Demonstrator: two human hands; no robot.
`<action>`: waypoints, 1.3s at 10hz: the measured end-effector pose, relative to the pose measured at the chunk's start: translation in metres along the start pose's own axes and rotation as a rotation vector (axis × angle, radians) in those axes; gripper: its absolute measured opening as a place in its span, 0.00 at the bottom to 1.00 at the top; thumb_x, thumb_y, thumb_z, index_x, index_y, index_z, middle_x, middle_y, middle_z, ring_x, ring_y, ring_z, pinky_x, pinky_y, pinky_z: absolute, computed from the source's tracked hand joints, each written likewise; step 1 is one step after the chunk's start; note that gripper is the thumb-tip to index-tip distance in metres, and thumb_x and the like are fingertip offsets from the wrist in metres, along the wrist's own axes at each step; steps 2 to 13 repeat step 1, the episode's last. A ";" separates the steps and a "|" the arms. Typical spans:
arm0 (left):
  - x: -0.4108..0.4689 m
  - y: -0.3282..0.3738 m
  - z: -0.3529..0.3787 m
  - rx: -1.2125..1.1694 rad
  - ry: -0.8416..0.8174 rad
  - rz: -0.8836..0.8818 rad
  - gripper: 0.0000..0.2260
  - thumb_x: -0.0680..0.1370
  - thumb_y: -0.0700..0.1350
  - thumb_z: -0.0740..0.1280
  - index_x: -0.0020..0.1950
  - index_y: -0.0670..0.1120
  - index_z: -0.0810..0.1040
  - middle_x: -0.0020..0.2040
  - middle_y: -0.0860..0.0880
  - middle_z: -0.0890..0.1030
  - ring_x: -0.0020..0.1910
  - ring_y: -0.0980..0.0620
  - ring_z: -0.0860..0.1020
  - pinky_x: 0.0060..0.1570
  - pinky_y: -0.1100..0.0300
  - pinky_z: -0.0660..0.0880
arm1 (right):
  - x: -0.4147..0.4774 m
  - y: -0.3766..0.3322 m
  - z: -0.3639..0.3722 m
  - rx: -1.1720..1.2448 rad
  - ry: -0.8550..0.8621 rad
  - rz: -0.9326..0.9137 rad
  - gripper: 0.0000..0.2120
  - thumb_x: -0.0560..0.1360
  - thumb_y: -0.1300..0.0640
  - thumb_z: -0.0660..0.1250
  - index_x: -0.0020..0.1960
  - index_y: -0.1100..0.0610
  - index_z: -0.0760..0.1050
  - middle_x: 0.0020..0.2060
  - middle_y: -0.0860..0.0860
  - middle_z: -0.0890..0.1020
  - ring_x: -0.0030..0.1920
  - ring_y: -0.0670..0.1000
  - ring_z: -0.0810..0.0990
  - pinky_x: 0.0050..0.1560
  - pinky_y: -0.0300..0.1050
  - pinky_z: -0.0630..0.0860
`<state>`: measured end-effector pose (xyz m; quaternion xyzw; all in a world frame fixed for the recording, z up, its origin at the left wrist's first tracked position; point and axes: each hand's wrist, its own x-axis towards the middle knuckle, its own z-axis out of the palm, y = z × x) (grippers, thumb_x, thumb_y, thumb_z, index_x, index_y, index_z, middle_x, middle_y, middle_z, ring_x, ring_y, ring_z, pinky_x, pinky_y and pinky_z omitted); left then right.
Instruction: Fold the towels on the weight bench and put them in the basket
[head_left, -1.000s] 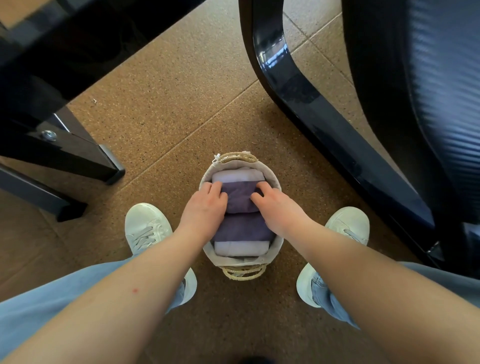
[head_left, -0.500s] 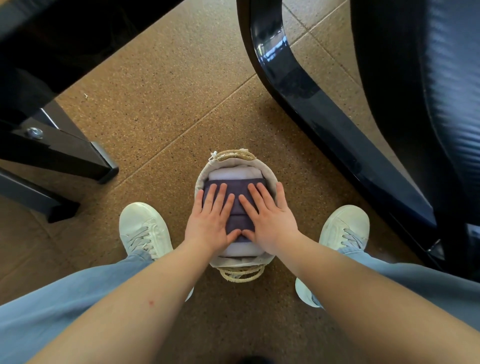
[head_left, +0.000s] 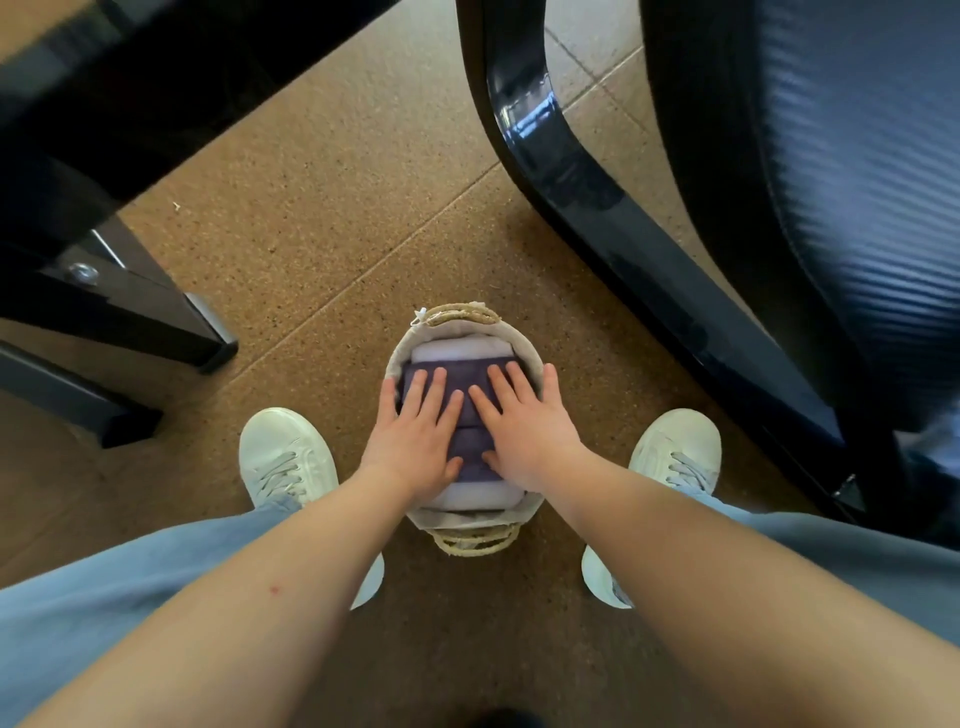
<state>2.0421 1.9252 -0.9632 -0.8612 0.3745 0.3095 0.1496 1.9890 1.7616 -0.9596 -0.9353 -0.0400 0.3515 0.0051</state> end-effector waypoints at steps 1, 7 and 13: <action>-0.012 -0.004 -0.015 -0.041 0.024 -0.040 0.33 0.83 0.59 0.55 0.84 0.50 0.48 0.83 0.40 0.44 0.82 0.38 0.43 0.77 0.34 0.40 | -0.013 0.005 -0.016 0.031 0.056 0.018 0.33 0.83 0.42 0.55 0.84 0.49 0.47 0.83 0.58 0.48 0.82 0.63 0.41 0.76 0.74 0.41; -0.012 -0.004 -0.015 -0.041 0.024 -0.040 0.33 0.83 0.59 0.55 0.84 0.50 0.48 0.83 0.40 0.44 0.82 0.38 0.43 0.77 0.34 0.40 | -0.013 0.005 -0.016 0.031 0.056 0.018 0.33 0.83 0.42 0.55 0.84 0.49 0.47 0.83 0.58 0.48 0.82 0.63 0.41 0.76 0.74 0.41; -0.012 -0.004 -0.015 -0.041 0.024 -0.040 0.33 0.83 0.59 0.55 0.84 0.50 0.48 0.83 0.40 0.44 0.82 0.38 0.43 0.77 0.34 0.40 | -0.013 0.005 -0.016 0.031 0.056 0.018 0.33 0.83 0.42 0.55 0.84 0.49 0.47 0.83 0.58 0.48 0.82 0.63 0.41 0.76 0.74 0.41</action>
